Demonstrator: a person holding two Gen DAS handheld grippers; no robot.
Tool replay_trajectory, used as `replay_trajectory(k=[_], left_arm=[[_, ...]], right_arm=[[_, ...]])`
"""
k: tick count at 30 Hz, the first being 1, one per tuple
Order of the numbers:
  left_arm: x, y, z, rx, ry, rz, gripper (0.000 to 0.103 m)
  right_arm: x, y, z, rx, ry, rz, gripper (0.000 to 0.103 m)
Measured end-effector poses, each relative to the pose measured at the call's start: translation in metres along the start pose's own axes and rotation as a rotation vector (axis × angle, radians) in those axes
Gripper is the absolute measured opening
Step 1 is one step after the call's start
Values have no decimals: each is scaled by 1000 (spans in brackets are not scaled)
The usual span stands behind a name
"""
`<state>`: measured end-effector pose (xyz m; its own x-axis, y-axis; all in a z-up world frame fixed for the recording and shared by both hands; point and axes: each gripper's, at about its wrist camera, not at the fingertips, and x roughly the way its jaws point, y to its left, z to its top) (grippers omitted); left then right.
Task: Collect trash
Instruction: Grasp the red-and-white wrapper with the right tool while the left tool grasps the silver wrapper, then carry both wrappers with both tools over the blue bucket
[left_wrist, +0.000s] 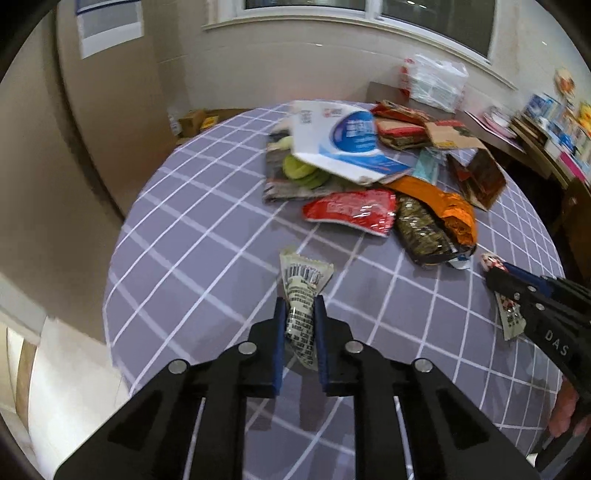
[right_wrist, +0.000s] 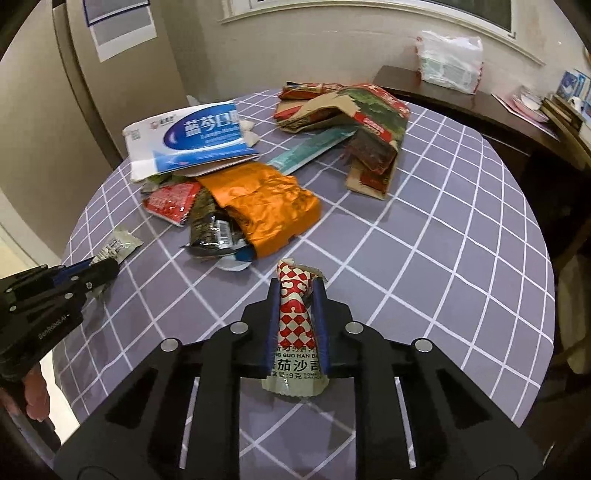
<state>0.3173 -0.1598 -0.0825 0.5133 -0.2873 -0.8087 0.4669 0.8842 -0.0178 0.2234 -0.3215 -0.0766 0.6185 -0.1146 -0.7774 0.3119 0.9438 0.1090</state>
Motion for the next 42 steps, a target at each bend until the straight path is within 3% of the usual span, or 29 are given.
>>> replay_trajectory(k=[15, 31, 42], left_arm=[[-32, 31, -31, -101, -45, 80, 14], [-76, 105, -80, -286, -90, 177, 14], [-96, 167, -129, -439, -66, 275, 14]], right_arm=[[-19, 51, -13, -96, -9, 112, 15], [-28, 162, -35, -339, 17, 237, 15], [-22, 241, -51, -496, 53, 323, 15]])
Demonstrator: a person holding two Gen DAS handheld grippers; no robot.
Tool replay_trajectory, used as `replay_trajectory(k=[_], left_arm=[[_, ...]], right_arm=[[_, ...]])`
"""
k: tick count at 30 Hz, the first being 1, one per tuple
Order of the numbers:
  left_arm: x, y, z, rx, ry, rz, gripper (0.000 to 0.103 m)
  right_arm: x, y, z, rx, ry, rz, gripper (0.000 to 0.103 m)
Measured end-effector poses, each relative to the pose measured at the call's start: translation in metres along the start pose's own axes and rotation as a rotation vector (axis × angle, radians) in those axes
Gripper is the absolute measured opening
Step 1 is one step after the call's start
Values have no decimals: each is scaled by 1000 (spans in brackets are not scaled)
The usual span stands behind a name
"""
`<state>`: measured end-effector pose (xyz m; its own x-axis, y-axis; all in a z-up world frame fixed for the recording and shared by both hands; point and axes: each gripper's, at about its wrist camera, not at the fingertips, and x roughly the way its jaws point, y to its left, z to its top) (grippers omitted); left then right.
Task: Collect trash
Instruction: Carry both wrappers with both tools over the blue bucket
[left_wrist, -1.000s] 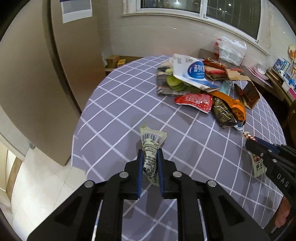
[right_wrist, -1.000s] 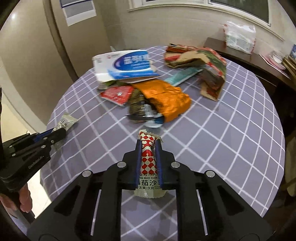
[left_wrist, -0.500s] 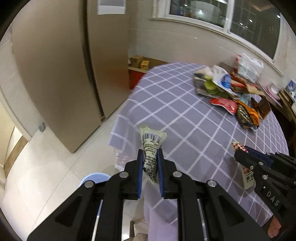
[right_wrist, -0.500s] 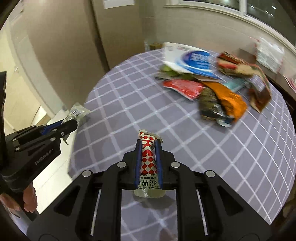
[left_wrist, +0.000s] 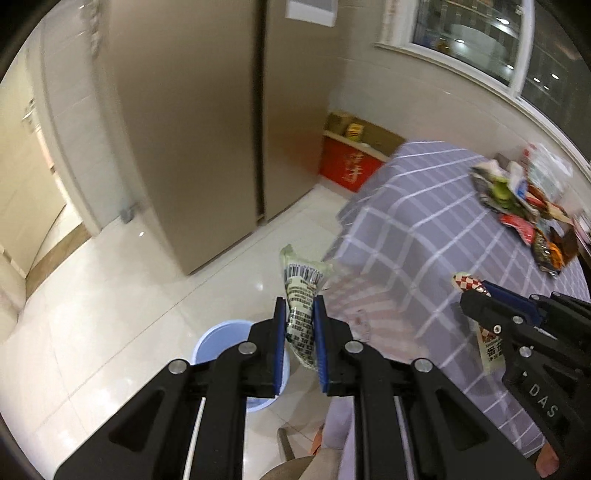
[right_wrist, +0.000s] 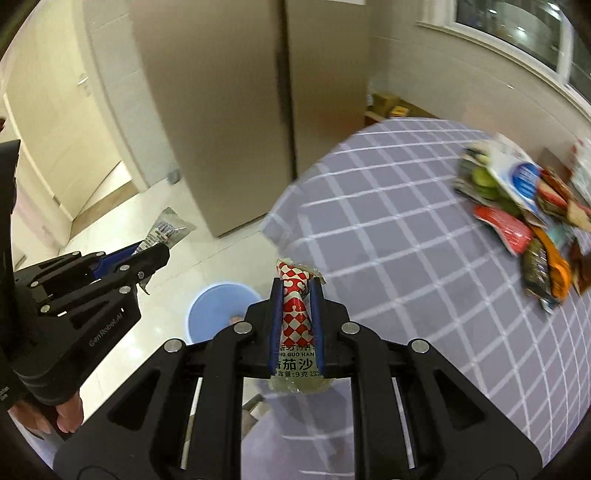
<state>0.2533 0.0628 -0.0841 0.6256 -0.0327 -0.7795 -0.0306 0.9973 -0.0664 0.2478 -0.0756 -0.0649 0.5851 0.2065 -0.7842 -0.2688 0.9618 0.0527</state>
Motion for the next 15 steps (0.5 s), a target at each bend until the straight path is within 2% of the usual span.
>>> replay_trajectory(k=[11, 15], left_arm=[[18, 65, -23, -133, 75, 74, 14], [30, 75, -27, -158, 114, 68, 15]], right_arm=[[31, 68, 2, -139, 51, 60, 15], [46, 78, 0, -162, 83, 67, 15]])
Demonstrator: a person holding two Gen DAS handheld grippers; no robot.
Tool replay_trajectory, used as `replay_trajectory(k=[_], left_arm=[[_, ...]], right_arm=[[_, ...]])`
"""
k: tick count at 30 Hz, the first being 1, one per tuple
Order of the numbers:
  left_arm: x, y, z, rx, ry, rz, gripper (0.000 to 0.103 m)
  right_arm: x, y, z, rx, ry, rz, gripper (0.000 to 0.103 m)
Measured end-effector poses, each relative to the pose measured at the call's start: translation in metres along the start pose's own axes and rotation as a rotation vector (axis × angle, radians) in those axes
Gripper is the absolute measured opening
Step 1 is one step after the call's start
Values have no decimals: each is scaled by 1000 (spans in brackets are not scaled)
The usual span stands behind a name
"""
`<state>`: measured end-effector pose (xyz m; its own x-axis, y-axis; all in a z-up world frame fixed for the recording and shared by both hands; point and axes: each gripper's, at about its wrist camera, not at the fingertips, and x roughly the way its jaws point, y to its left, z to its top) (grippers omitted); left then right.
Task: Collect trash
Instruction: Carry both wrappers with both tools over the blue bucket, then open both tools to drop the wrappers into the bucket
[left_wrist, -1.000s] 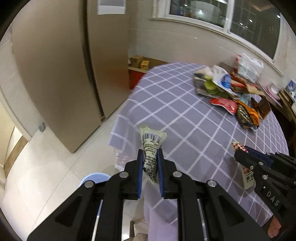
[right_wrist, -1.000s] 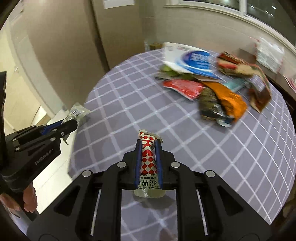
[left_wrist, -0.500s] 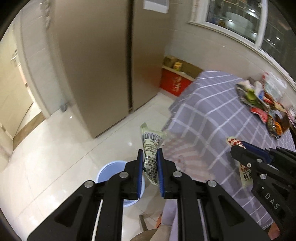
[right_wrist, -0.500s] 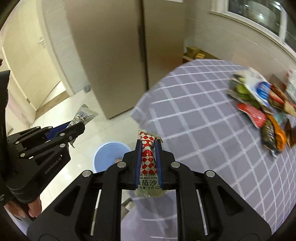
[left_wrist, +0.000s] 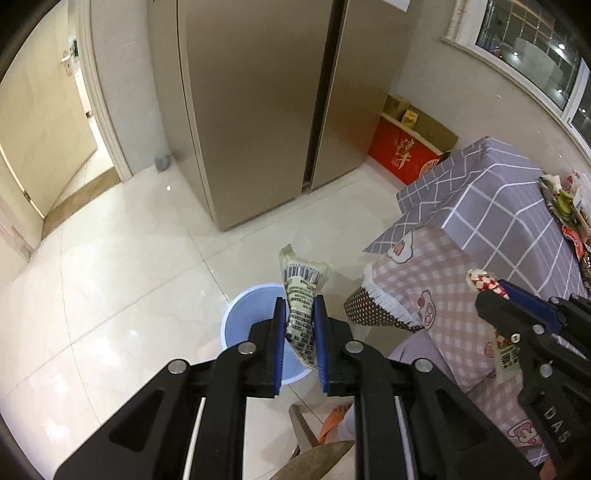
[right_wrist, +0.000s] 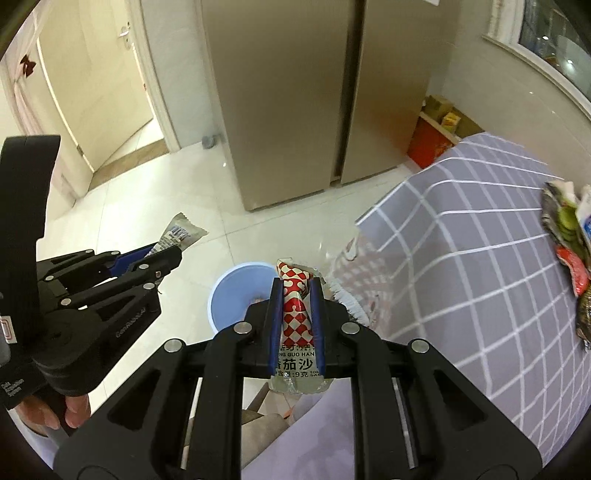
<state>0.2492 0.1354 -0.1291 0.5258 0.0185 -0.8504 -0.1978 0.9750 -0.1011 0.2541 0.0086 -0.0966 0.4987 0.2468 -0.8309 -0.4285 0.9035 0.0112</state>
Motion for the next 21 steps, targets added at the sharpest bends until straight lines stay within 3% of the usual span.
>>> replay_trajectory(k=[2, 4, 5, 14, 21], left_arm=[[4, 3, 0, -14, 2, 13, 19], [7, 4, -1, -7, -1, 55, 35], [9, 5, -1, -6, -2, 60, 38], [13, 38, -11, -76, 39, 91, 39], [4, 62, -22, -116, 42, 149, 46]], right_arm=[[11, 2, 1, -6, 22, -5, 15], [19, 2, 2, -6, 40, -11, 15], [22, 2, 2, -6, 46, -12, 15], [52, 14, 7, -21, 115, -27, 15], [72, 28, 11, -38, 167, 46, 17]])
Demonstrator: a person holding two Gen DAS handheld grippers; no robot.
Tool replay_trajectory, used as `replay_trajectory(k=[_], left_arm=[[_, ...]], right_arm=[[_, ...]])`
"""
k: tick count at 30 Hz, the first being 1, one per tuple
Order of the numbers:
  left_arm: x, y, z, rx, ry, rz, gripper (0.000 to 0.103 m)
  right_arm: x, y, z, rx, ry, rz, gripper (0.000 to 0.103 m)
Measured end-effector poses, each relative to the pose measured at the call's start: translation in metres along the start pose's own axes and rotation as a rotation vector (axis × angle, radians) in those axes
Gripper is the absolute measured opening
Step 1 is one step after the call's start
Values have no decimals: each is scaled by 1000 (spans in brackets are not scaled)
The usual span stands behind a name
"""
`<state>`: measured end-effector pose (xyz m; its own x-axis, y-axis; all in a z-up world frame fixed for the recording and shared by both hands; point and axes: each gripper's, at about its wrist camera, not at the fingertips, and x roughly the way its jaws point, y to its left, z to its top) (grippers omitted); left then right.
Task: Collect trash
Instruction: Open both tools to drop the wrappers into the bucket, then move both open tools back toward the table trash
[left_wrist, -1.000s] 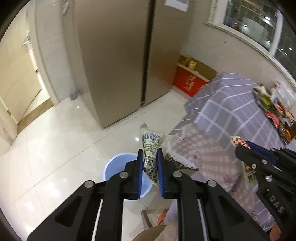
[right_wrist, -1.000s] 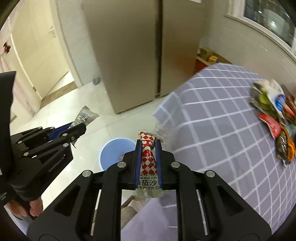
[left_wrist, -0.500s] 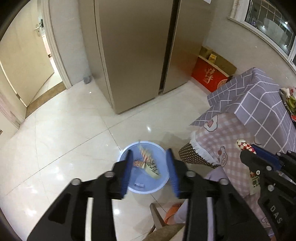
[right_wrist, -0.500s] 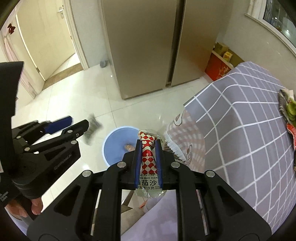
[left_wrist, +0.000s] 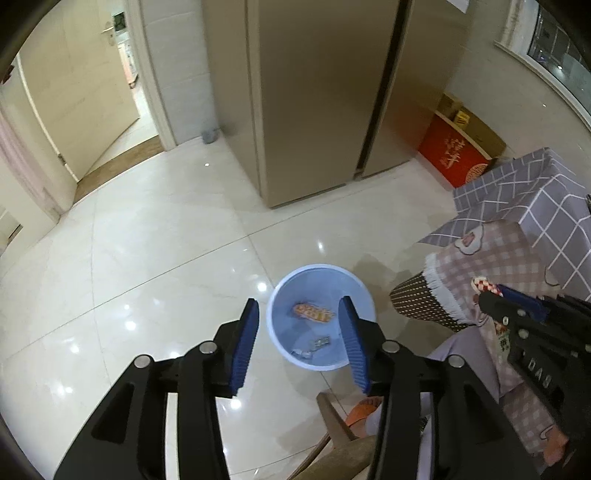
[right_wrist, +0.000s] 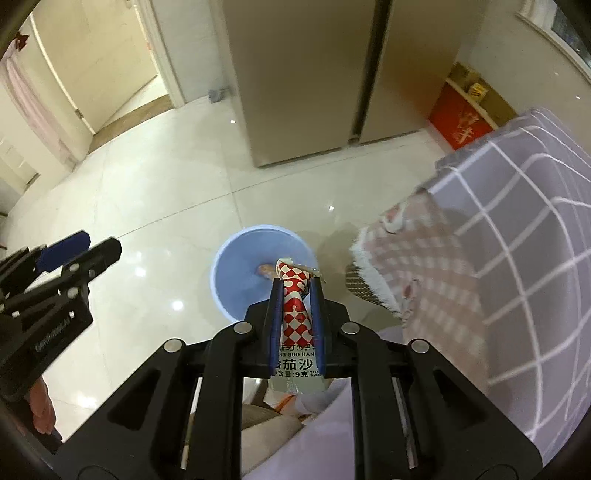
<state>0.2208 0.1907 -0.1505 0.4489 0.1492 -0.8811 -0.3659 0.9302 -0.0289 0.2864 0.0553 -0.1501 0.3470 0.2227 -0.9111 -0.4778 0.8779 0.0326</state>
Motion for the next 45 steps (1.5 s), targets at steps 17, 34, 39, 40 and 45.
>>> replay_trajectory(k=[17, 34, 39, 40, 45], left_arm=[[-22, 8, -9, -20, -56, 29, 56], [-62, -37, -4, 102, -164, -5, 61], [-75, -66, -1, 154, -197, -40, 61], [-76, -72, -2, 164, -202, -42, 61], [-89, -112, 1, 231, -234, -95, 62]], right_arm=[[-20, -11, -13, -10, -73, 8, 83], [-85, -34, -27, 30, -206, 79, 83], [-110, -56, -37, 63, -262, 71, 83], [-114, -60, -40, 67, -269, 70, 83], [-135, -90, -52, 114, -317, 37, 83]])
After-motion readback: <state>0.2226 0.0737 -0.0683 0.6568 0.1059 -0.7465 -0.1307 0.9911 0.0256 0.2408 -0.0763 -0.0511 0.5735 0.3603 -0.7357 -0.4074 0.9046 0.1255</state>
